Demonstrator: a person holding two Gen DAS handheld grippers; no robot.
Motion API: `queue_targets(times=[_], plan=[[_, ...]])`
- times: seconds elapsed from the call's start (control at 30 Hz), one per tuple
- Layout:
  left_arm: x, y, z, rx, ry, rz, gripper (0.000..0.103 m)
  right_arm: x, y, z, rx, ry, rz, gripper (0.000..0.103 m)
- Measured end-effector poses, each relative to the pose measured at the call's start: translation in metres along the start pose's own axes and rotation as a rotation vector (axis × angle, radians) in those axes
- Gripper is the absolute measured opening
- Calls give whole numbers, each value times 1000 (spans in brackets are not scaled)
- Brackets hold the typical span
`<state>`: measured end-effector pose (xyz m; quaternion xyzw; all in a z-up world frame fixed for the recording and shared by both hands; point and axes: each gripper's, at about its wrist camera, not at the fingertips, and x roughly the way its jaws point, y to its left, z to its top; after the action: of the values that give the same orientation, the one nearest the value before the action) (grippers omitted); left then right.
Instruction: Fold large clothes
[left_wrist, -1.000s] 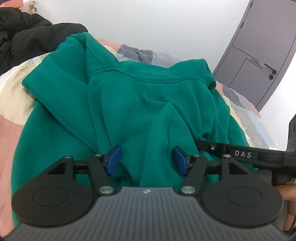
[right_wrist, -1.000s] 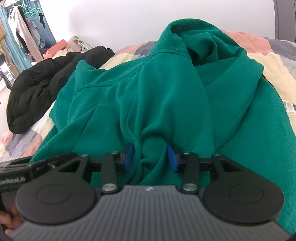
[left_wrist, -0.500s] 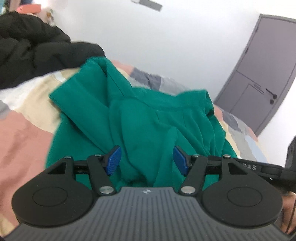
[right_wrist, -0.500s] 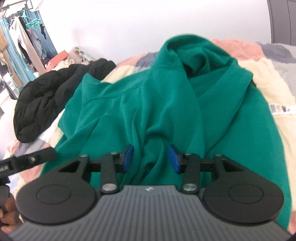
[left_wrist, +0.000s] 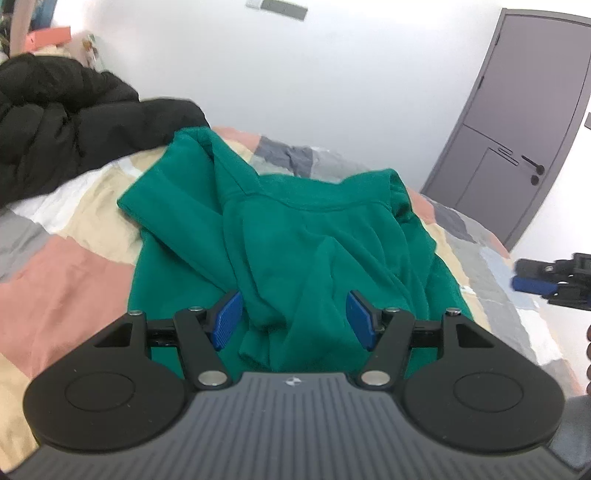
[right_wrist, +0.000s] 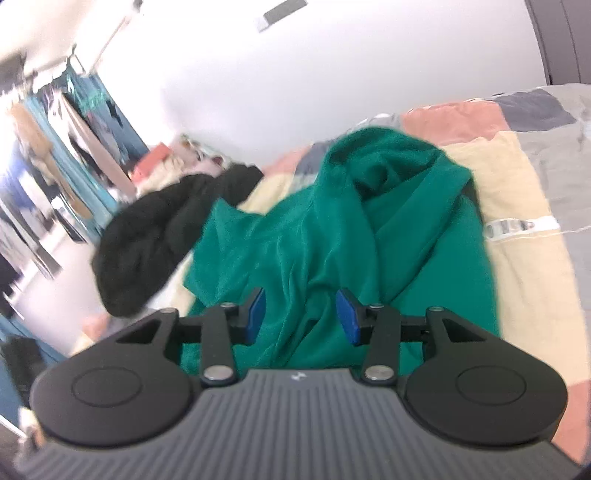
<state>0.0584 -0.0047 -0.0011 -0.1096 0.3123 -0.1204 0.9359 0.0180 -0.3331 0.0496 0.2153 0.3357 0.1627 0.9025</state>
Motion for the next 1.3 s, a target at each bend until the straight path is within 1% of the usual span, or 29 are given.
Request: queue_targets(times=[0.1, 0.2, 0.23, 0.27, 0.3, 0.37, 0.4, 0.47, 0.53, 0.7, 0.77, 0.83, 0.9, 1.0, 1.07, 1.1, 1.17, 1.23, 1.3], plan=[[-5, 6, 2, -14, 37, 19, 68, -17, -18, 6, 5, 44, -9, 47], [-9, 18, 4, -32, 87, 20, 68, -20, -42, 9, 43, 109, -22, 47], [-10, 24, 6, -47, 108, 22, 68, -20, -42, 9, 43, 109, -22, 47], [-10, 30, 8, -61, 131, 33, 68, -19, -50, 8, 51, 131, -31, 52], [-9, 36, 9, -76, 155, 46, 68, -16, -67, 4, 67, 170, -49, 56], [-7, 54, 11, -136, 207, 67, 68, -11, -86, 0, 97, 212, -61, 71], [-5, 62, 10, -165, 229, 69, 68, -8, -95, -1, 125, 224, -60, 72], [-1, 83, 9, -229, 269, 71, 71, -4, -114, -6, 181, 243, -45, 73], [3, 99, 6, -281, 283, 78, 76, 3, -128, -10, 196, 282, -24, 73], [24, 127, -12, -409, 333, 63, 77, 30, -153, -22, 235, 373, 50, 74], [34, 132, -21, -451, 351, 66, 76, 36, -155, -24, 237, 385, 58, 74], [42, 132, -24, -479, 371, 55, 76, 58, -161, -31, 231, 425, 62, 74], [49, 130, -25, -493, 385, 8, 76, 67, -165, -34, 247, 434, 76, 74], [53, 124, -24, -482, 404, -19, 76, 77, -170, -38, 261, 427, 116, 74], [54, 123, -25, -495, 406, -66, 76, 77, -171, -38, 254, 420, 149, 78], [53, 122, -24, -504, 400, -103, 76, 77, -169, -38, 242, 415, 171, 78], [46, 117, -22, -513, 371, -209, 76, 73, -167, -38, 234, 404, 257, 78], [40, 109, -18, -488, 351, -297, 76, 69, -165, -38, 226, 389, 332, 78], [37, 100, -15, -460, 337, -346, 77, 64, -162, -37, 200, 363, 390, 78]])
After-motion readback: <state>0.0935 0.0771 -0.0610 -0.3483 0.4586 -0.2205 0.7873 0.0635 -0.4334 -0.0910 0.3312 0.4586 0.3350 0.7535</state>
